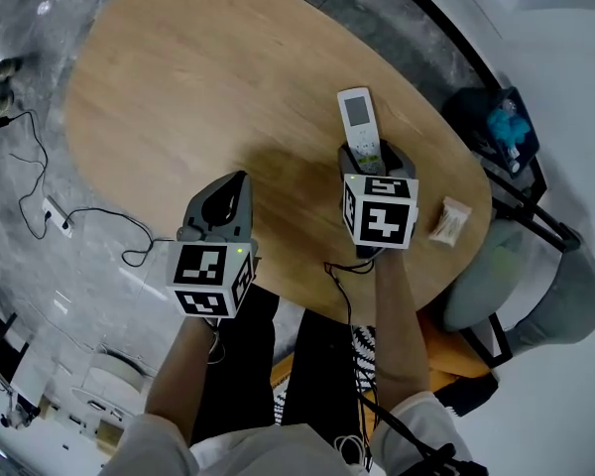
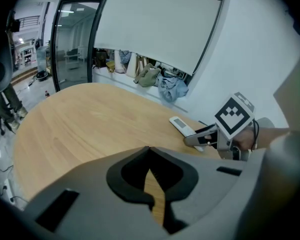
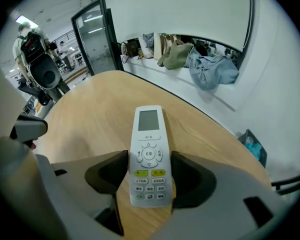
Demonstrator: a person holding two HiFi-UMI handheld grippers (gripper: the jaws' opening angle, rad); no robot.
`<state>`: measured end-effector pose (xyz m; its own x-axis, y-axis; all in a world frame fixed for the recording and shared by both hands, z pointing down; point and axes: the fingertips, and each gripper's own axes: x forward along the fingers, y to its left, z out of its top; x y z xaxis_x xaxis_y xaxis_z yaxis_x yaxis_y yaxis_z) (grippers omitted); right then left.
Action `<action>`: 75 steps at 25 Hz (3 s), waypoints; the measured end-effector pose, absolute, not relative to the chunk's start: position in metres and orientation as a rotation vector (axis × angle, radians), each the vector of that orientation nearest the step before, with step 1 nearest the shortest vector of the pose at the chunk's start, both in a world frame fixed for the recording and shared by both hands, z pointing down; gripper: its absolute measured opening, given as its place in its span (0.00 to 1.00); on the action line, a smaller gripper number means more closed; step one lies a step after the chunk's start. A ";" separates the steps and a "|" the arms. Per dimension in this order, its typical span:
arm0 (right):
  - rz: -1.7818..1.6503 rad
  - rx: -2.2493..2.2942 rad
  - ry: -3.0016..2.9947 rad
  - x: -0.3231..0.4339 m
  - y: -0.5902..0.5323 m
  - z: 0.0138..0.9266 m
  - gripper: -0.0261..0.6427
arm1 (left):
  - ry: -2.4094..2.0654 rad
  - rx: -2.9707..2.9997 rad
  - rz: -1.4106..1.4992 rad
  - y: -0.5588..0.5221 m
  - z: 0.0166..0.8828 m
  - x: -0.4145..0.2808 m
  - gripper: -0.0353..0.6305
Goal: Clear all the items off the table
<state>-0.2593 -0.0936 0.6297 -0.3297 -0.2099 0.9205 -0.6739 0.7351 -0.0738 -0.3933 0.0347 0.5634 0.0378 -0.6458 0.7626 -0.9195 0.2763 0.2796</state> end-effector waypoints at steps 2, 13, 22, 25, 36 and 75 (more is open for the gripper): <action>0.536 0.685 -1.880 -0.259 -0.094 0.632 0.47 | -1.684 1.450 0.399 0.033 0.565 -0.393 0.06; 0.516 0.637 -1.869 -0.260 -0.095 0.635 0.44 | -1.671 1.475 0.414 0.027 0.564 -0.384 0.06; 0.552 0.666 -1.925 -0.245 -0.087 0.617 0.44 | -1.648 1.503 0.445 0.031 0.561 -0.369 0.06; 0.561 0.690 -1.935 -0.232 -0.082 0.609 0.44 | -1.635 1.518 0.457 0.030 0.562 -0.358 0.06; 0.634 0.835 -1.936 -0.147 -0.071 0.578 0.44 | -1.559 1.642 0.535 0.017 0.550 -0.283 0.06; 1.150 1.652 -1.541 0.282 0.038 0.541 0.44 | -0.886 2.217 0.875 0.005 0.526 0.134 0.06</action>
<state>0.2820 0.0382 0.5410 -0.0478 -0.4628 0.8852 -0.9802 -0.1485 -0.1306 0.1337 0.0051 0.5257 0.5621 -0.3606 0.7444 -0.7486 -0.6045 0.2724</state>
